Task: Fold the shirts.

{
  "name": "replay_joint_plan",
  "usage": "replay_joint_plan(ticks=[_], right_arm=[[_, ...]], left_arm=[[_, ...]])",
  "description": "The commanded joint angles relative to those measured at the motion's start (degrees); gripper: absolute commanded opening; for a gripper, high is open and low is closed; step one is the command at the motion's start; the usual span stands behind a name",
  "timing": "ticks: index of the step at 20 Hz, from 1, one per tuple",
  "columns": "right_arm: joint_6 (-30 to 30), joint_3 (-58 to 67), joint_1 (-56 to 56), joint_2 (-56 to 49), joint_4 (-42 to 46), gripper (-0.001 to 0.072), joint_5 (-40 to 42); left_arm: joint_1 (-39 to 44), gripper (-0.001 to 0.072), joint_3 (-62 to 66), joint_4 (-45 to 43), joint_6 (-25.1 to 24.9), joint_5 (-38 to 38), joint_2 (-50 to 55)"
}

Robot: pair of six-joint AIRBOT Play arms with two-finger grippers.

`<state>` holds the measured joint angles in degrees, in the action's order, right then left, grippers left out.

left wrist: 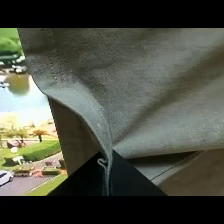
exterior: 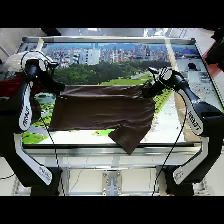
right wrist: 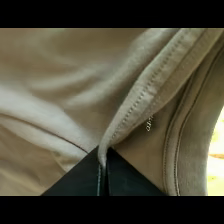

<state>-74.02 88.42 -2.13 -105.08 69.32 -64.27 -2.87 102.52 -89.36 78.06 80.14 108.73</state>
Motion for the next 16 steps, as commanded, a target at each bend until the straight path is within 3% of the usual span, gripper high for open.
replay_joint_plan(ticks=[1, 2, 3, 4, 11, 13, 16], right_arm=[[-0.61, -0.37, -0.07, 0.02, -0.28, 0.0023, -0.35], [-1.42, -0.24, -0.07, 0.09, -0.46, 0.0044, -1.6], [-1.44, 0.26, -0.04, 0.15, -0.42, 0.013, -3.65], [-1.44, 0.83, 0.0, 0.7, -0.2, 0.0276, -5.86], [-1.22, -0.15, 5.73, 18.67, 6.56, 0.029, -16.2], [-1.11, -9.22, 9.55, 26.14, 4.96, 0.029, -15.37], [-0.83, -34.53, 13.07, 37.27, -4.68, 0.0291, -7.39]], left_arm=[[0.02, 0.0025, -0.02, 0.02, 0.96, 2.19, 0.68], [0.02, 0.0115, 0.0, 0.02, 1.27, 2.19, 0.66], [0.02, 0.0426, 0.0, 0.02, 1.25, 2.23, 0.44], [-0.02, 0.0604, 0.0, 0.04, 1.53, 2.23, -0.15], [-4.87, 0.0616, -1.25, 0.02, 2.08, 3.08, -18.23], [-9.18, 0.0616, -9.62, 0.2, 3.19, 1.99, -26.4], [-17.03, 0.0616, -32.81, 5.29, 8.26, -6.75, -40.44]])
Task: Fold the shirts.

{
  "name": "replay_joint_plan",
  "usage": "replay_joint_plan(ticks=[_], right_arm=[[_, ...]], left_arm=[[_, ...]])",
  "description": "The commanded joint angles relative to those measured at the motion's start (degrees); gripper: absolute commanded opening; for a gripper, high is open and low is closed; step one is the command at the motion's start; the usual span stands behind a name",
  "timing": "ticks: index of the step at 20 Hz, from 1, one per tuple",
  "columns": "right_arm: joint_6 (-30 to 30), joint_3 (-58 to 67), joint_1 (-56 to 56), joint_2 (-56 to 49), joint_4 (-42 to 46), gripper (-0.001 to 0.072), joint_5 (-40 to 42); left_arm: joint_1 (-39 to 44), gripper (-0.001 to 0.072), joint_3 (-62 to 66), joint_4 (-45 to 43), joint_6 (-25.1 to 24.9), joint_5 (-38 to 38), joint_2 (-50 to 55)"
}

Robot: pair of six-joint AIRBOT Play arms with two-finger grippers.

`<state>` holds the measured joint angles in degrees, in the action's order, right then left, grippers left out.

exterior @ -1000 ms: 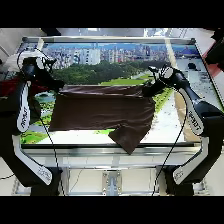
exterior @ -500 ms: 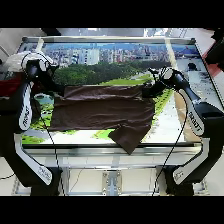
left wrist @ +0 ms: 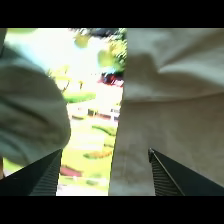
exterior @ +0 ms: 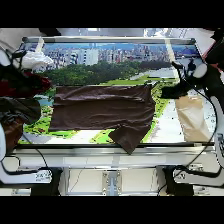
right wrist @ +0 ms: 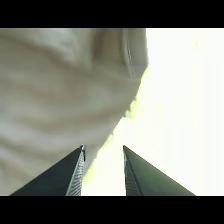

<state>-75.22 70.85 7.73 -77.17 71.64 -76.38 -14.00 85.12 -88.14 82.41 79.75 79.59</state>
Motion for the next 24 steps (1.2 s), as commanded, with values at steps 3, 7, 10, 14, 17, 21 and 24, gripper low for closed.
replay_joint_plan(ticks=[3, 7, 10, 14, 17, 21, 24], right_arm=[[0.37, -33.38, 3.3, 13.77, -17.38, 0.0291, 8.15], [1.31, -38.27, 0.52, 13.75, -20.46, 0.0486, 5.07], [1.01, -38.29, -5.81, 13.75, -20.39, 0.0501, 9.55], [-3.56, -41.27, -15.3, 13.07, -20.31, 0.05, 18.16], [-4.9, -43.08, -16.72, 12.96, -20.35, 0.0501, 18.93], [-6.88, -43.45, -16.7, 12.94, -20.44, 0.05, 18.36], [-8.04, -44.61, -16.7, 12.94, -21.53, 0.05, 18.91]], left_arm=[[-11.93, 0.0615, -35.91, 15.39, 11.91, -17.49, -23.21], [-14.56, 0.0615, -49.29, 23.54, 13.42, -23.02, -28.89], [-14.56, 0.0615, -52.43, 28.3, 13.42, -23.04, -28.7], [-14.56, 0.0614, -53.62, 30.14, 13.44, -23.06, -28.7], [-14.56, 0.0614, -53.66, 30.34, 13.44, -23.02, -28.7], [-14.56, 0.0614, -53.68, 30.34, 13.44, -22.97, -28.7], [-14.56, 0.0615, -53.68, 30.36, 13.42, -22.95, -28.7]])
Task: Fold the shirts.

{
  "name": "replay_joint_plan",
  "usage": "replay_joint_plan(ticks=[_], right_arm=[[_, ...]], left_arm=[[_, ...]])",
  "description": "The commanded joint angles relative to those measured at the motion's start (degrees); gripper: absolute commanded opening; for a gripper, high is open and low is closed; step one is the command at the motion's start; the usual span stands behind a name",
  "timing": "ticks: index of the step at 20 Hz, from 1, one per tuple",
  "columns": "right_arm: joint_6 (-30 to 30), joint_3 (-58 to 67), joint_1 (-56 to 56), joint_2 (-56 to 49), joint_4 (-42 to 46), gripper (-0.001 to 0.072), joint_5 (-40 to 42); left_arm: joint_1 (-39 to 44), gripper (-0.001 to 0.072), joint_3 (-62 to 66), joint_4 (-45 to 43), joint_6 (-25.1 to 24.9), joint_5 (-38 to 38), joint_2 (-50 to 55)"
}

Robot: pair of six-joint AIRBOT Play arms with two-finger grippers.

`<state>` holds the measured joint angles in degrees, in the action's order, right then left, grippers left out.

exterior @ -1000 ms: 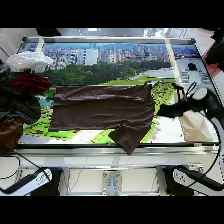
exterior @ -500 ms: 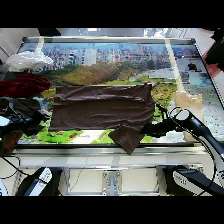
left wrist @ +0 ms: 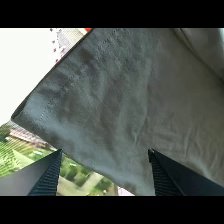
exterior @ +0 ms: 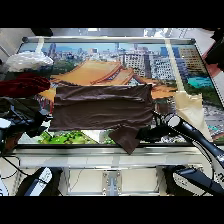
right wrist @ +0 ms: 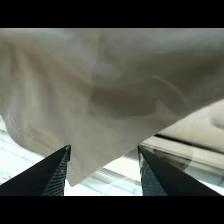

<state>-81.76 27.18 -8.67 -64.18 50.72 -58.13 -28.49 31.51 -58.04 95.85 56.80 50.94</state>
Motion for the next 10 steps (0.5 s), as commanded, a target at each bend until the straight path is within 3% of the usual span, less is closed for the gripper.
replay_joint_plan(ticks=[1, 7, 8, 10], right_arm=[[-1.29, -0.92, -0.31, -0.02, -0.85, 0.0501, -0.04], [-1.46, -0.94, -3.34, -0.17, -5.49, 0.0468, 8.83], [-1.81, -0.94, -4.92, -0.22, -6.25, 0.0374, 11.23], [-2.64, -0.92, -6.99, -0.22, -7.15, 0.0025, 13.79]], left_arm=[[-0.07, 0.0614, -0.07, 0.24, -0.02, 0.0, -0.04], [-0.07, 0.0614, -0.07, 0.24, -0.02, -0.04, -0.04], [-0.07, 0.0614, -0.07, 0.24, -0.02, -0.02, -0.04], [-0.07, 0.0612, -0.07, 0.22, 1.62, 0.22, -0.07]])
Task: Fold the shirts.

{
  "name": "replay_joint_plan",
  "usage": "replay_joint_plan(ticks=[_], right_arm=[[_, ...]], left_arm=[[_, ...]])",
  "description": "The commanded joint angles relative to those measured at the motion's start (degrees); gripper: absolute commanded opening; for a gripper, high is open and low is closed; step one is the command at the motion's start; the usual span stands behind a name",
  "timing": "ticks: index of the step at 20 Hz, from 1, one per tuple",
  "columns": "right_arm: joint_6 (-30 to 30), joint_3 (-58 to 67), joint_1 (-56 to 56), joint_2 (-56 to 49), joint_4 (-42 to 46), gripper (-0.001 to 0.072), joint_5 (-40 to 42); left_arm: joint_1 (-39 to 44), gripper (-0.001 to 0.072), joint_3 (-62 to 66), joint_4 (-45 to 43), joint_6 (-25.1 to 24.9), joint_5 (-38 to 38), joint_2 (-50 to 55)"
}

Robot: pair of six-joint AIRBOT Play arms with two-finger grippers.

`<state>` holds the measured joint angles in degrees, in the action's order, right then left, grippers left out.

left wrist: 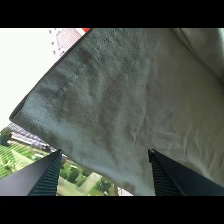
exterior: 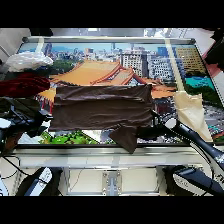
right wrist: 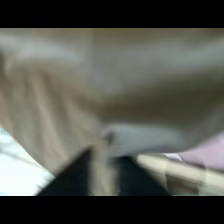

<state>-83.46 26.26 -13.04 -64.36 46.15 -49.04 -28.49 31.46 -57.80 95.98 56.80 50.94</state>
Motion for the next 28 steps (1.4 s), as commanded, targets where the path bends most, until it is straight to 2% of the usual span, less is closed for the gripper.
replay_joint_plan(ticks=[1, 4, 8, 11, 12, 15, 17, 19, 25, 27, 28], right_arm=[[-0.96, 0.0, -2.78, 0.02, -2.93, 0.0024, 4.68], [-0.92, 0.0, -2.78, 0.92, -2.8, 0.0023, 3.45], [-0.87, 0.0, -2.78, 1.14, -2.8, 0.0024, 2.03], [-0.9, 0.0, -2.78, 1.14, -2.82, 0.0024, 2.01], [-0.9, 0.0, -2.78, 1.14, -2.82, 0.0024, 1.99], [-0.9, 0.0, -2.78, 1.14, -2.86, 0.0024, 1.68], [-0.9, 0.0, -2.78, 1.14, -2.89, 0.0024, 1.68], [-0.92, 0.02, -2.78, 1.16, -2.91, 0.0024, 1.53], [-0.9, 1.11, -2.78, 1.95, -2.8, 0.0024, 0.74], [-0.9, 1.11, -2.78, 2.73, -2.82, 0.0024, 1.31], [-0.92, 1.11, -2.78, 3.06, -2.84, 0.0024, 1.68]], left_arm=[[-0.09, 0.0602, -0.02, -0.04, 3.37, 0.63, -0.09], [-0.09, 0.0602, -0.22, -0.02, 6.16, 2.56, -0.57], [-3.06, 0.0602, -5.92, -0.59, 6.8, 2.51, -3.08], [-7.43, 0.058, -12.44, 3.93, 6.86, -0.85, -4.02], [-8.41, 0.058, -13.92, 6.62, 6.38, -3.3, -4.02], [-8.31, 0.0578, -14.67, 13.38, 0.37, -9.6, -3.96], [-8.28, 0.0565, -14.67, 15.45, -0.92, -11.93, -3.52], [-8.26, 0.0482, -14.67, 15.47, -2.58, -11.56, -1.36], [-8.26, 0.0481, -14.67, 14.82, -6.67, -8.87, 2.08], [-8.26, 0.0403, -14.67, 14.6, -6.73, -10.19, 2.58], [-8.26, 0.0398, -14.67, 14.6, -6.93, -10.78, 3.23]])
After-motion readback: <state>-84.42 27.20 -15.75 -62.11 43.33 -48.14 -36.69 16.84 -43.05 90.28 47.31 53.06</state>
